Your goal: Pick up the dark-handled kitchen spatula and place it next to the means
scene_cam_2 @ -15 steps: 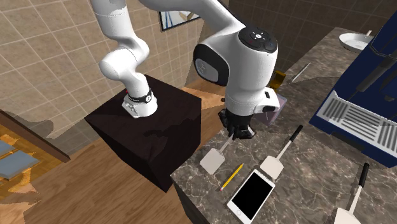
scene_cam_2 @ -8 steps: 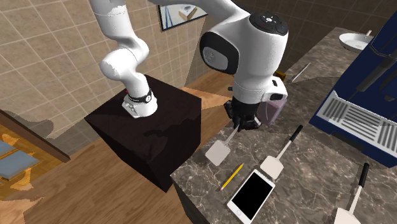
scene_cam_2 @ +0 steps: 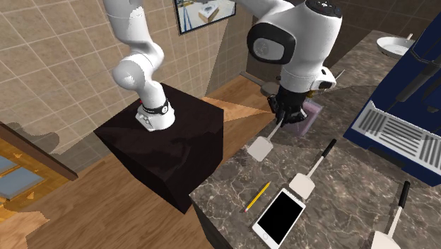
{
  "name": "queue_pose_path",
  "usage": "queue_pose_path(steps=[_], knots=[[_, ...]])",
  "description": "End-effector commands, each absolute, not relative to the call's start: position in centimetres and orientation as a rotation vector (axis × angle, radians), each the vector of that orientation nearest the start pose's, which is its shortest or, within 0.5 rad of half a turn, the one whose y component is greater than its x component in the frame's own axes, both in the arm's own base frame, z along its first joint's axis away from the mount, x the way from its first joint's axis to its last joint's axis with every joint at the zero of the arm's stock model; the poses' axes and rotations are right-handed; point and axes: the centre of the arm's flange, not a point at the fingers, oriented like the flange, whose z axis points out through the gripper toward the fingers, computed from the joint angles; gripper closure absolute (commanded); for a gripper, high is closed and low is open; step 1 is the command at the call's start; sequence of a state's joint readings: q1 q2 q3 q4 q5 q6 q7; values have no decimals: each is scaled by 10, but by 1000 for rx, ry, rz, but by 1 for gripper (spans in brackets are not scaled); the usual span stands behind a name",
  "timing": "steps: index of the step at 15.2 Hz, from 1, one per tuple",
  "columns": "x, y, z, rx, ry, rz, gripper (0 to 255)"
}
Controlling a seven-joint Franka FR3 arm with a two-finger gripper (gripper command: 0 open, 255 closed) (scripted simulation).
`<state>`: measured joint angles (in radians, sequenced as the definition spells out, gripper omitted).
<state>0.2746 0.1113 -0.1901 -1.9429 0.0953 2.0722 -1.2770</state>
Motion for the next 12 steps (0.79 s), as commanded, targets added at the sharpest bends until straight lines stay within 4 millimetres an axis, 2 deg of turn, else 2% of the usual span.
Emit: queue_pose_path(steps=[1, 12], knots=[[586, 84, 429, -2452, -1896, -81, 255], [610, 227, 429, -2452, -1896, -81, 255]])
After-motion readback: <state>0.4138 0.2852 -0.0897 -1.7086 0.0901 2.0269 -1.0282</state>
